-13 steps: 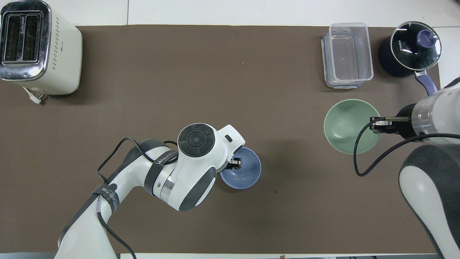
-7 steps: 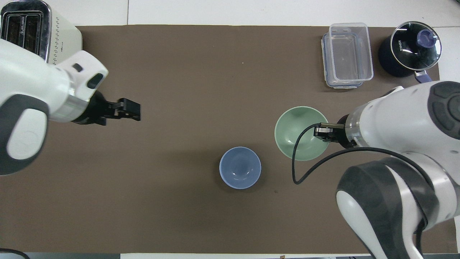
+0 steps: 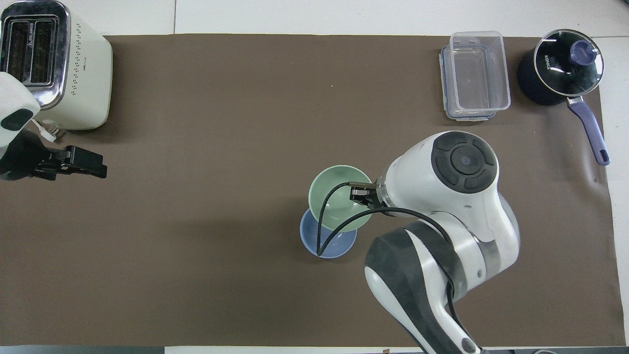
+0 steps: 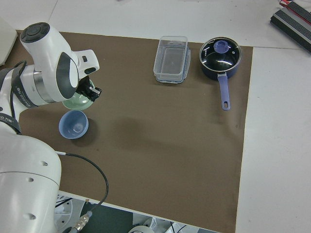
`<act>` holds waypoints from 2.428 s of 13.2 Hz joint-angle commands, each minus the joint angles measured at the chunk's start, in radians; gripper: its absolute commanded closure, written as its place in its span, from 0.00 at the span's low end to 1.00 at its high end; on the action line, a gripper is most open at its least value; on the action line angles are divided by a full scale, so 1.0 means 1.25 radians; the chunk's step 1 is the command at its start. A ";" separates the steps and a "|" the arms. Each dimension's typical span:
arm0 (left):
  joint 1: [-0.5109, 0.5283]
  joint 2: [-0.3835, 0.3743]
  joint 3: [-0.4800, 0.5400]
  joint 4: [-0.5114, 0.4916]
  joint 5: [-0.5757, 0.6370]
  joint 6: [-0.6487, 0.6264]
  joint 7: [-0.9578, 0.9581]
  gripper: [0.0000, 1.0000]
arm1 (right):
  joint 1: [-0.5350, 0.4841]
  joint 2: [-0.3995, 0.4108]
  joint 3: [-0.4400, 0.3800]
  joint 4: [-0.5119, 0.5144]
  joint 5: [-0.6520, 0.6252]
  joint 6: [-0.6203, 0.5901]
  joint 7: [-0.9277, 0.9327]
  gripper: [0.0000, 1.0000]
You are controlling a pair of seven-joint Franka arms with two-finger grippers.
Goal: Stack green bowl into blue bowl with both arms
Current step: 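Lower the green bowl into the blue bowl with the right gripper, then open the right gripper and release the green bowl's rim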
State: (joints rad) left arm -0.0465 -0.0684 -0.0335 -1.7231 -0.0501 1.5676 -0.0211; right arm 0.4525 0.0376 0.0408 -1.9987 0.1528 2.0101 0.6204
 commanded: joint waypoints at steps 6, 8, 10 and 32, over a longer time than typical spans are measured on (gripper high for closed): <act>-0.003 0.007 -0.010 0.097 0.043 -0.098 -0.003 0.00 | 0.044 -0.048 -0.004 -0.184 0.019 0.142 0.025 1.00; -0.003 0.009 -0.009 0.095 0.039 -0.093 -0.004 0.00 | 0.061 -0.041 -0.004 -0.184 0.020 0.161 0.026 1.00; -0.004 0.009 -0.009 0.095 0.039 -0.093 -0.005 0.00 | 0.063 -0.040 -0.004 -0.185 0.020 0.169 0.026 1.00; 0.025 0.015 -0.019 0.106 0.041 -0.087 0.008 0.00 | -0.037 -0.134 -0.014 -0.117 0.009 0.039 -0.007 0.00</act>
State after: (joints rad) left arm -0.0353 -0.0513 -0.0445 -1.5998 -0.0197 1.4521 -0.0222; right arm 0.4707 -0.0593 0.0240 -2.1359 0.1547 2.0988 0.6449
